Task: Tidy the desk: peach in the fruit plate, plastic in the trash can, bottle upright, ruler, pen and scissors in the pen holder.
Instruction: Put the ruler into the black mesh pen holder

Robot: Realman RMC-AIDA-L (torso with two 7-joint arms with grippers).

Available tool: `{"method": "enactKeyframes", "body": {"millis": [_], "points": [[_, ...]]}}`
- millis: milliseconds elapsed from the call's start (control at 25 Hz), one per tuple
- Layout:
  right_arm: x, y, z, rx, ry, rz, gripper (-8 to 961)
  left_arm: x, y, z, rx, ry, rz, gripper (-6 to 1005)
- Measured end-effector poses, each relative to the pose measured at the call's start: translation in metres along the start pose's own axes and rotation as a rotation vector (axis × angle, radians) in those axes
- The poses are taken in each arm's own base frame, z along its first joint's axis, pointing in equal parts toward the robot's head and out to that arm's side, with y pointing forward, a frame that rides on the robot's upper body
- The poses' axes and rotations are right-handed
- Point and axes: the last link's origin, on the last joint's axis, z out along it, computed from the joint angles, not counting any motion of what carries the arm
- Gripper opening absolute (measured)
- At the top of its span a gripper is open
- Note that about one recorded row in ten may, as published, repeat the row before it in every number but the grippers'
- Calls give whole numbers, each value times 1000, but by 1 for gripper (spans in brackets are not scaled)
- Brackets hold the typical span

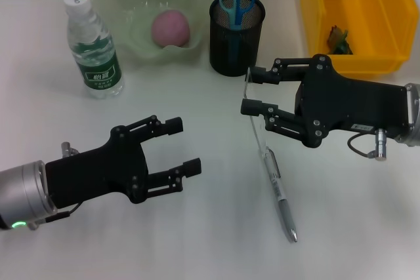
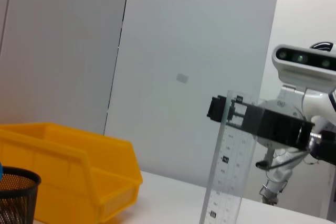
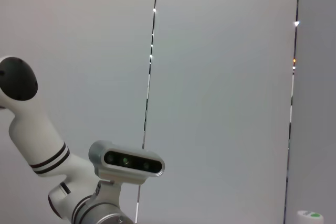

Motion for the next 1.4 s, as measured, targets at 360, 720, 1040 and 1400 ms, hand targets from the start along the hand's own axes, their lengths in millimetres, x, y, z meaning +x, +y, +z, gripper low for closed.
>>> {"method": "enactKeyframes", "body": {"millis": [360,720,1040,1400], "points": [[2,-2,-1,11,22,-286,394,3,-1,0,22,35,-8,786],[7,4,-7,33,33,-766,398,0,3,-2,50,65,-57,786],[14,9,-4,46,34,-1018,402,-4,6,-6,99,102,-77,786],[18,-5,11,41,76,-1107,407,-6,7,-4,104,105,-90,786]]}}
